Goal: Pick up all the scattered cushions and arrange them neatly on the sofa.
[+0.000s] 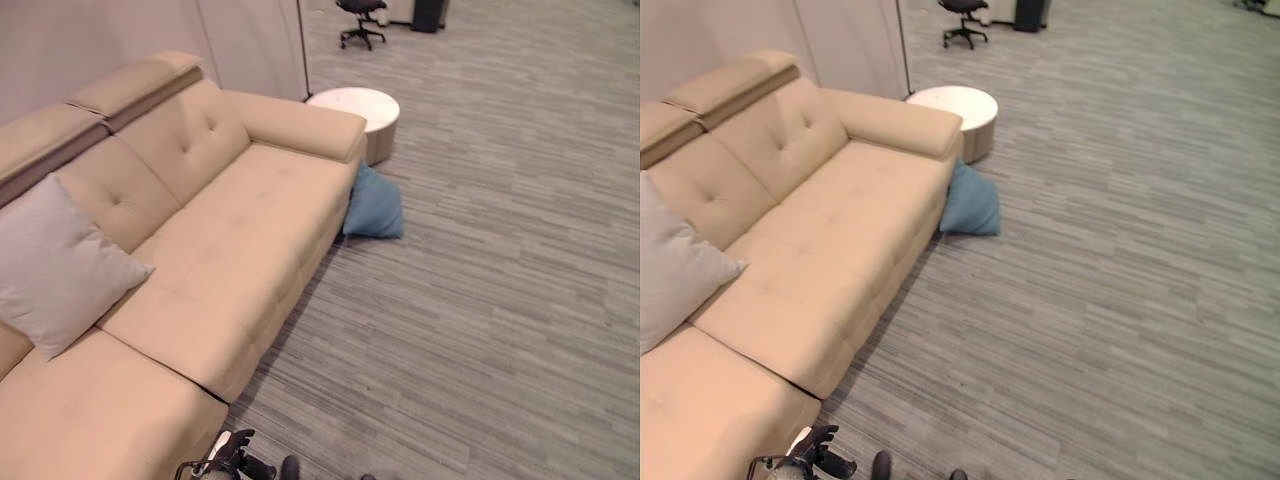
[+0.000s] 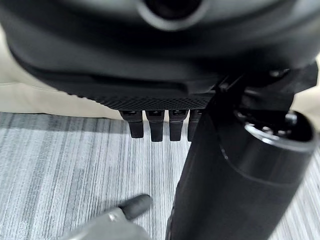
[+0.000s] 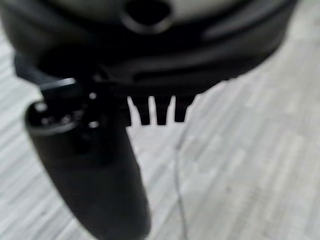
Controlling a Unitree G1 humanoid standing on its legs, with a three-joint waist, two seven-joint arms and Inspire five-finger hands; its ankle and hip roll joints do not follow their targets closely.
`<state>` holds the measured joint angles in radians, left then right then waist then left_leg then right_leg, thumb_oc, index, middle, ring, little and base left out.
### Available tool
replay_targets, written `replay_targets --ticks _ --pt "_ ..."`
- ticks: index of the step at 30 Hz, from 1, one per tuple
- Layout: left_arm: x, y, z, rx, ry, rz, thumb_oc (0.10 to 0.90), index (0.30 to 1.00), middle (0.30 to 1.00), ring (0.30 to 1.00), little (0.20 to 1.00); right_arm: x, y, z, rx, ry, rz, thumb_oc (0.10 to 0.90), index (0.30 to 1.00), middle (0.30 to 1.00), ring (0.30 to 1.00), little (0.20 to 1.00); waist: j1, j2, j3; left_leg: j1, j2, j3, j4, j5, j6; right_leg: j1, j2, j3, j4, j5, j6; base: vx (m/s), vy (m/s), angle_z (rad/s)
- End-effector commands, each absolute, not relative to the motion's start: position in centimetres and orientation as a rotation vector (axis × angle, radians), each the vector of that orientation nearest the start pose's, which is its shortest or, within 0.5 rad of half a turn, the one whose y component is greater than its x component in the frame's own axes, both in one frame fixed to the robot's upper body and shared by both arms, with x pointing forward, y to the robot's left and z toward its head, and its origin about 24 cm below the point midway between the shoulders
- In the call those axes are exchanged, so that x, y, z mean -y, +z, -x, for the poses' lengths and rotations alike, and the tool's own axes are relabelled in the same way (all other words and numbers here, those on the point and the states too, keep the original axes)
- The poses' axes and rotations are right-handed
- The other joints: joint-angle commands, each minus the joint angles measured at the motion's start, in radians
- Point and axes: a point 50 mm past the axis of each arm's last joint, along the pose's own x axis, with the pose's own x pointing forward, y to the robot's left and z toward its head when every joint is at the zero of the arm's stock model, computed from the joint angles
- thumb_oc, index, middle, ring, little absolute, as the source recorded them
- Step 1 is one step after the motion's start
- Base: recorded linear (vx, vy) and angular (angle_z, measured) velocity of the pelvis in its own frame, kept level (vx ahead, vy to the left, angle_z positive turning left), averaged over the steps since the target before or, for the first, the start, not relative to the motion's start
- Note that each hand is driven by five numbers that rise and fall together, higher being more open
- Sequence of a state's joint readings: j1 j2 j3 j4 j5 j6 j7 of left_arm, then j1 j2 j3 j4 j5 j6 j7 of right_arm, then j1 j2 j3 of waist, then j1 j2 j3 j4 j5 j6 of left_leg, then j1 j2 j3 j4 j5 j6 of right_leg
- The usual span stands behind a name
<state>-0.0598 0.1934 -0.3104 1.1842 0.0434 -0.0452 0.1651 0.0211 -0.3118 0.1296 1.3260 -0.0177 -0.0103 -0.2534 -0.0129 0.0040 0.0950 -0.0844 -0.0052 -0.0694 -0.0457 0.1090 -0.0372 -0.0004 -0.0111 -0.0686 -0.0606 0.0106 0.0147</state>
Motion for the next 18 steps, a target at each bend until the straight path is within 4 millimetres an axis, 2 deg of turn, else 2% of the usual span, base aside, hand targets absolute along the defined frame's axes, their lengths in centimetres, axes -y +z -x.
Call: replay_targets --ticks 1,4,5,6,7,8,9,12,15,18 --pt "-21.5 -15.2 -13.1 -1.043 -0.039 -0.551 0.800 0.900 0.900 0.900 0.900 28.4 -14.8 -8.2 -1.216 -0.335 0.565 0.800 0.900 0.900 0.900 0.900 0.035 -0.054 0.006 -0.082 -0.027 0.046 0.170 -0.151 0.000 -0.021 -0.035 -0.006 0.047 -0.028 0.108 0.08 0.091 -0.56" --pt "-21.6 -15.1 -13.3 -1.033 -0.032 -0.554 0.800 0.900 0.900 0.900 0.900 28.2 -14.8 -8.3 -1.217 -0.343 0.548 0.800 0.900 0.900 0.900 0.900 0.042 -0.057 0.006 -0.074 -0.016 0.077 0.180 -0.171 0.016 -0.035 -0.041 0.012 0.110 -0.046 0.111 0.05 0.095 -0.56" --pt "-22.0 -14.8 -13.8 -1.015 -0.021 -0.566 0.800 0.900 0.900 0.900 0.900 28.0 -14.8 -8.5 -1.210 -0.346 0.531 0.800 0.900 0.900 0.900 0.900 0.044 -0.055 0.019 -0.060 -0.007 0.091 0.181 -0.183 0.030 -0.087 -0.047 0.016 0.228 -0.041 0.130 0.04 0.148 -0.81" --pt "-22.1 -14.7 -14.2 -1.002 -0.016 -0.571 0.800 0.900 0.900 0.900 0.900 27.8 -14.8 -9.0 -1.201 -0.343 0.526 0.800 0.900 0.900 0.900 0.900 0.040 -0.055 0.030 -0.056 -0.002 0.097 0.186 -0.188 0.038 -0.124 -0.049 0.014 0.289 -0.031 0.149 0.02 0.097 -0.83" --pt "-22.1 -14.7 -14.2 -1.002 -0.016 -0.571 0.800 0.900 0.900 0.900 0.900 27.8 -14.8 -9.0 -1.201 -0.343 0.526 0.800 0.900 0.900 0.900 0.900 0.040 -0.055 0.030 -0.056 -0.002 0.097 0.186 -0.188 0.038 -0.124 -0.049 0.015 0.289 -0.031 0.149 -0.03 0.073 -0.77" --pt "-22.4 -14.3 -14.9 -0.977 -0.002 -0.582 0.800 0.900 0.900 0.900 0.900 27.6 -14.6 -10.0 -1.168 -0.334 0.528 0.800 0.900 0.900 0.900 0.900 0.033 -0.048 0.049 -0.047 0.011 0.110 0.191 -0.193 0.047 -0.188 -0.064 -0.011 0.394 -0.002 0.178 0.06 0.077 -0.74" --pt "-22.7 -14.0 -15.5 -0.956 0.011 -0.585 0.800 0.900 0.900 0.900 0.900 27.5 -14.5 -10.7 -1.145 -0.321 0.544 0.800 0.900 0.900 0.900 0.900 0.036 -0.048 0.046 -0.020 0.011 0.125 0.181 -0.206 0.052 -0.203 -0.104 -0.067 0.393 -0.007 0.176 0.12 0.051 -0.76" --pt "-22.8 -13.8 -15.7 -0.947 0.028 -0.568 0.800 0.900 0.900 0.900 0.900 27.6 -14.2 -11.5 -1.123 -0.305 0.575 0.800 0.900 0.900 0.900 0.900 0.043 -0.044 0.033 0.033 0.024 0.151 0.146 -0.229 0.049 -0.206 -0.156 -0.144 0.276 0.008 0.150 0.22 -0.086 -0.52" --pt "-22.9 -14.0 -15.4 -0.958 0.031 -0.563 0.800 0.900 0.900 0.900 0.900 27.8 -14.1 -11.5 -1.133 -0.300 0.592 0.800 0.900 0.900 0.900 0.900 0.035 -0.044 0.025 0.082 0.029 0.159 0.115 -0.246 0.035 -0.235 -0.180 -0.175 0.156 0.064 0.163 0.26 -0.133 -0.49" --pt "-22.7 -14.4 -14.7 -0.989 0.006 -0.584 0.800 0.900 0.900 0.900 0.900 27.7 -14.5 -10.4 -1.167 -0.290 0.590 0.800 0.900 0.900 0.900 0.900 0.010 -0.053 0.002 0.134 0.034 0.148 0.103 -0.275 0.016 -0.230 -0.176 -0.162 0.119 0.096 0.168 0.34 -0.232 -0.20"
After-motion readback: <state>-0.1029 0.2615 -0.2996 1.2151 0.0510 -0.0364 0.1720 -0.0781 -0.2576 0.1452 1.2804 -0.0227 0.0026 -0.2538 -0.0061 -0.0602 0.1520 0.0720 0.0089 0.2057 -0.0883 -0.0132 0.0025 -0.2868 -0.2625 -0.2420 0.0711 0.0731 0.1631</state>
